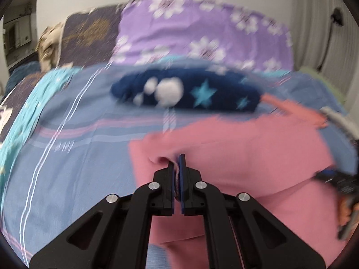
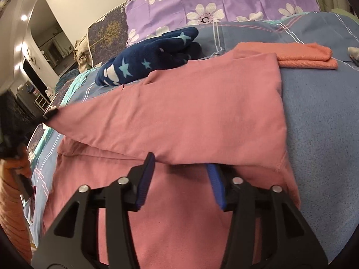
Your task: Fold small clothes
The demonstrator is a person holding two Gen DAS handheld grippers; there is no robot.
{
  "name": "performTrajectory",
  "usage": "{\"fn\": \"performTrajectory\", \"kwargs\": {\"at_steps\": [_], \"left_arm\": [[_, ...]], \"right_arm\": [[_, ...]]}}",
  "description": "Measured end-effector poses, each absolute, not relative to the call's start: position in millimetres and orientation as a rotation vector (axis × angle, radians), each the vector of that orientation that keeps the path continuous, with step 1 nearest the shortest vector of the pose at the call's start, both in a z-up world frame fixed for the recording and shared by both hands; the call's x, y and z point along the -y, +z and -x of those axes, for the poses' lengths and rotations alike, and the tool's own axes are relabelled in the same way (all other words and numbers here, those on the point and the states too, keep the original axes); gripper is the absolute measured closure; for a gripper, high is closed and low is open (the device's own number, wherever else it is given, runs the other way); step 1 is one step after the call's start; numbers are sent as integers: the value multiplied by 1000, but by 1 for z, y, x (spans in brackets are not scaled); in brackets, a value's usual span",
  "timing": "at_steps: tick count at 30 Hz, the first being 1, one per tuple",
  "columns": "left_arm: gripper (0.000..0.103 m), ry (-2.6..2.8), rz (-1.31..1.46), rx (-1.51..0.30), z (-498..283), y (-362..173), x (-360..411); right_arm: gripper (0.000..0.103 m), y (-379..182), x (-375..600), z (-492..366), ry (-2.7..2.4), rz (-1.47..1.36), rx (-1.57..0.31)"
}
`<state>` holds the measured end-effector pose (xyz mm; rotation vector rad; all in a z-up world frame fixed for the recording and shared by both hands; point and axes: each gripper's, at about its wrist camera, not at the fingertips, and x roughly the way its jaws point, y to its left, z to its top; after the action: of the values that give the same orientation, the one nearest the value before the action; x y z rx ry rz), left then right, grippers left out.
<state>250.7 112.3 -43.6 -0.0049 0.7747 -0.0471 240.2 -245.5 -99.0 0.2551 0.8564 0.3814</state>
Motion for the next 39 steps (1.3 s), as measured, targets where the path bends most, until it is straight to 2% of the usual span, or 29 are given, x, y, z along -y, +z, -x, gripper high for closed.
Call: {"fn": "performTrajectory", "kwargs": {"at_steps": [2, 4, 5, 10, 12, 16, 18, 20, 22, 25, 26, 28, 29, 32, 33, 34, 35, 36, 37, 39], "left_arm": [[100, -3, 11, -814, -251, -59, -122], [92, 51, 10, -829, -250, -66, -128], [85, 69, 11, -820, -246, -66, -130], [82, -64, 86, -704, -233, -40, -106], [67, -127, 75, -707, -237, -43, -85], [58, -131, -31, -850, -260, -97, -50], [54, -124, -43, -826, -257, -90, -48], [48, -123, -46, -834, -256, -94, -48], [47, -124, -46, -838, -256, -93, -46], [46, -121, -59, -836, -255, -93, -44], [46, -122, -57, -836, -254, -93, -44], [44, -134, -40, -837, -254, -92, -46], [43, -140, -33, -837, -255, -92, -47], [42, -146, -30, -838, -256, -93, -46], [41, -146, -33, -838, -256, -93, -46], [41, -145, -36, -839, -256, -93, -45], [41, -145, -38, -839, -256, -93, -45], [40, -147, -37, -840, -257, -93, -45], [40, -148, -35, -840, -257, -93, -45], [38, -156, -27, -840, -257, -93, -46]], "right_arm": [[51, -99, 246, -240, 391, -261, -858], [46, -99, 246, -242, 402, -264, -859], [46, -99, 245, -242, 405, -260, -860], [42, -99, 241, -241, 406, -237, -859], [42, -99, 241, -240, 405, -238, -859], [42, -94, 235, -233, 383, -163, -891], [42, -82, 226, -222, 414, -32, -955], [42, -65, 229, -210, 429, 3, -918], [42, -41, 250, -206, 391, -38, -835], [44, -30, 286, -233, 225, -108, -815], [47, -33, 295, -247, 187, -133, -828], [60, -54, 316, -289, 162, -244, -919], [61, -64, 324, -305, 159, -302, -955], [59, -82, 338, -336, 172, -428, -985], [48, -86, 339, -346, 190, -468, -971], [44, -87, 337, -350, 197, -479, -958], [47, -86, 334, -354, 187, -465, -949], [77, -84, 326, -355, 174, -416, -948], [99, -81, 317, -353, 161, -356, -948], [100, -63, 305, -333, 66, -223, -834]]}}
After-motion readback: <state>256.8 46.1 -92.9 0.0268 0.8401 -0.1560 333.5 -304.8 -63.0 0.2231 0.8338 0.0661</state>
